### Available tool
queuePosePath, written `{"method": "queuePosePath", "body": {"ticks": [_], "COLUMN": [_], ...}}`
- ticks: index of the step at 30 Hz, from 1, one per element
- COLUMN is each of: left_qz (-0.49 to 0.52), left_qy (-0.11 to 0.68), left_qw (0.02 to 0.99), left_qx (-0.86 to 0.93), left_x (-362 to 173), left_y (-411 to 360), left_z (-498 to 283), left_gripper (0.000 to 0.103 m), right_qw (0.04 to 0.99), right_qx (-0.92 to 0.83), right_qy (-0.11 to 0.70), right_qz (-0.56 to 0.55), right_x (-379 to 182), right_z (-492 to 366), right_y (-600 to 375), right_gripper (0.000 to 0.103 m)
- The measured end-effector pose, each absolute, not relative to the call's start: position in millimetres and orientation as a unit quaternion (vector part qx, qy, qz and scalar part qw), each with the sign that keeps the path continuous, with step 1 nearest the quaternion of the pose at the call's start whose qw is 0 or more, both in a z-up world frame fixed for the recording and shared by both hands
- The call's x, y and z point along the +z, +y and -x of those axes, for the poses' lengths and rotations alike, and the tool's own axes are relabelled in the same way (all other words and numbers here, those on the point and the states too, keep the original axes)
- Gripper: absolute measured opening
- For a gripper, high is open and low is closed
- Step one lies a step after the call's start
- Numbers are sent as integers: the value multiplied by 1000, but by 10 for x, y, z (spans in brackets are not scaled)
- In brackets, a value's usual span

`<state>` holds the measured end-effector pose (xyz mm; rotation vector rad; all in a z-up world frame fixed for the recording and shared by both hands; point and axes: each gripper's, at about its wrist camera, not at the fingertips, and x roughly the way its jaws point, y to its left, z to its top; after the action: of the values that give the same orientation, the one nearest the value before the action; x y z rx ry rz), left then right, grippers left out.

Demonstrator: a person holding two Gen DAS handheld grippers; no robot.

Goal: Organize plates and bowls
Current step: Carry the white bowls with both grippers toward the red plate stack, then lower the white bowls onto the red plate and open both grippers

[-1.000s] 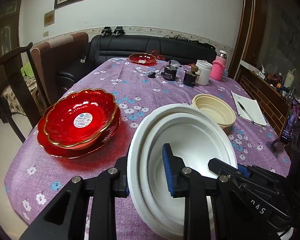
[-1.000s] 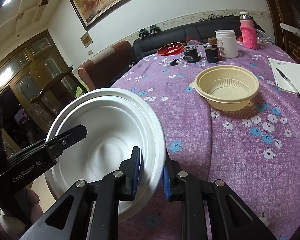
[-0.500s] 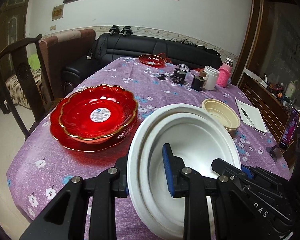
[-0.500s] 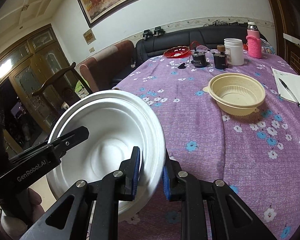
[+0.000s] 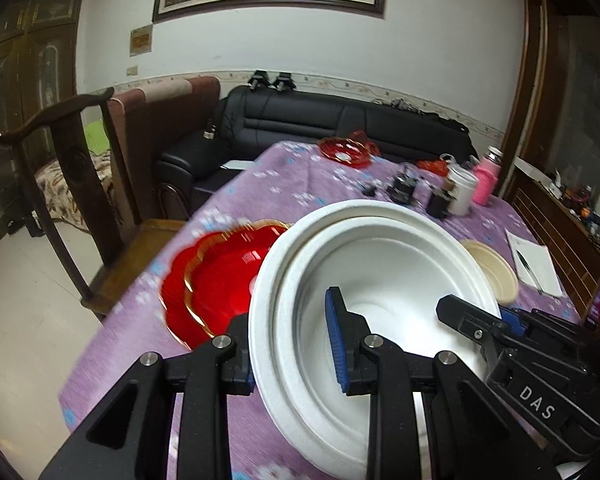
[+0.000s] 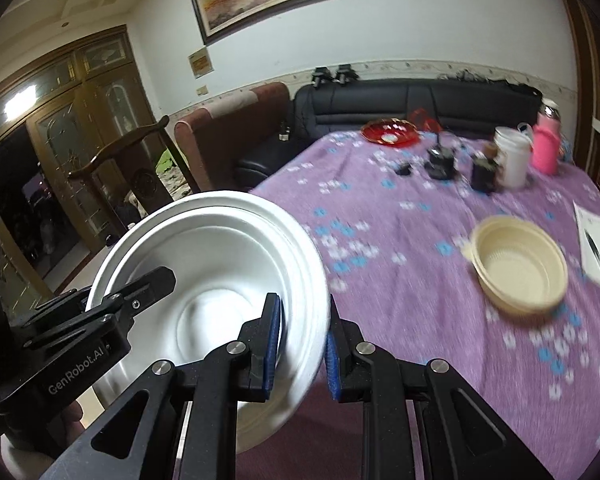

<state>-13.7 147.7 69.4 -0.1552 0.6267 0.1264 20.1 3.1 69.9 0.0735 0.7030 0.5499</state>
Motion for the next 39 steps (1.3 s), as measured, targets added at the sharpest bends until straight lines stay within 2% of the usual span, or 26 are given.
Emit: {"method": "queuePosePath", "body": {"ticks": [7,17,27,30,32,35,38,39], "left_qz": [57,44,40,45,45,49,59,61], "left_qy": [301,347,381,389,384,378,375,375], "left_qw": [945,925,909,906,907,910,910,911], "left_qx": [112,146,162,161,167,166,163,163], "left_x": [795,444,157,110,114,145,166,172], "left_y": [1831,2184,2284,2305,2319,2328,2360,2371], "left_z": [-264,-666,-852,-877,-866,-833,-802,-798], "left_gripper": [27,32,38,48,65,71,72,73], "right_qw": [897,878,876,875,879,880,881,883], "right_qx": [270,263,252,251,246,240,234,233], "right_qy": [349,398,412,413,409,411,409,405], "right_qz": [-27,-25,-7,-2,5,-15,-36,-40], "right_x": [804,477,280,252,241,230,241,252], "right_z": [-591,-1000,-1119,-1121,-1108,-1132,-1163,-1160], "right_y": [485,890,1074,1124,1155,1133,1081,1064], "right_gripper": [23,23,23,23,23,25,36,43]}}
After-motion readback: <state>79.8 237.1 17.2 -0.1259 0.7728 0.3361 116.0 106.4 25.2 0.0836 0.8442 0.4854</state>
